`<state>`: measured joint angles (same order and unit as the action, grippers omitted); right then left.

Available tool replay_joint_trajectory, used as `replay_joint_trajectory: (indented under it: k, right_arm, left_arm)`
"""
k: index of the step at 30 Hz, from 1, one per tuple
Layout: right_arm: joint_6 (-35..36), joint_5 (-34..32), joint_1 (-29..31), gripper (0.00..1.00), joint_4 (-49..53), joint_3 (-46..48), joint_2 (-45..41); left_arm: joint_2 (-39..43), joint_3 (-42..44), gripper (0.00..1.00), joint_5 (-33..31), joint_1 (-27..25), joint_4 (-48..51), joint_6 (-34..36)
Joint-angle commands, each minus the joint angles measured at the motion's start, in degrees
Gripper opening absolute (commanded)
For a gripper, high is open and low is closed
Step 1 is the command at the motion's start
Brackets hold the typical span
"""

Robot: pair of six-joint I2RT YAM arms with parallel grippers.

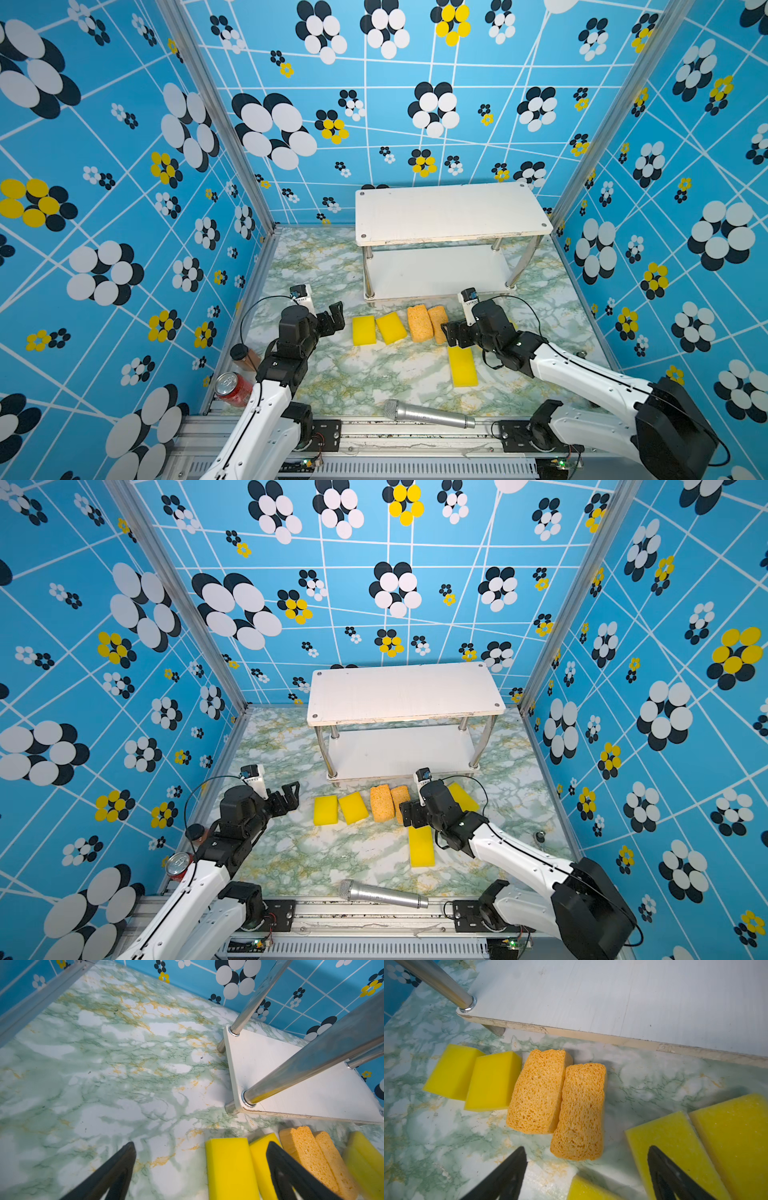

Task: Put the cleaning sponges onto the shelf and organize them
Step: 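Move the right gripper over the tan sponge nearest it and lower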

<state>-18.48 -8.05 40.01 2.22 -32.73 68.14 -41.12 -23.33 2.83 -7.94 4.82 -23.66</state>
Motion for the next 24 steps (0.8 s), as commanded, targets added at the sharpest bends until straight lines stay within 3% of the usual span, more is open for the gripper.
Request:
replay_joint_trajectory:
  k: [1,11,24]
  right_arm:
    - [-0.1,-5.3,1.7,0.9,-1.1,-1.7,3.0]
    - [-0.8,-5.7,3.5,0.87,-2.6,-2.6,8.6]
    - [-0.6,-7.6,4.6,0.84,-1.6,-4.9,14.1]
  left_arm:
    - [0.0,-1.8,0.99,2.8,-0.3,2.1,-2.7]
    - [-4.2,-4.9,0.99,5.7,0.0,3.6,-1.9]
    - [-3.9,-4.7,0.99,6.4,0.4,3.5,-2.1]
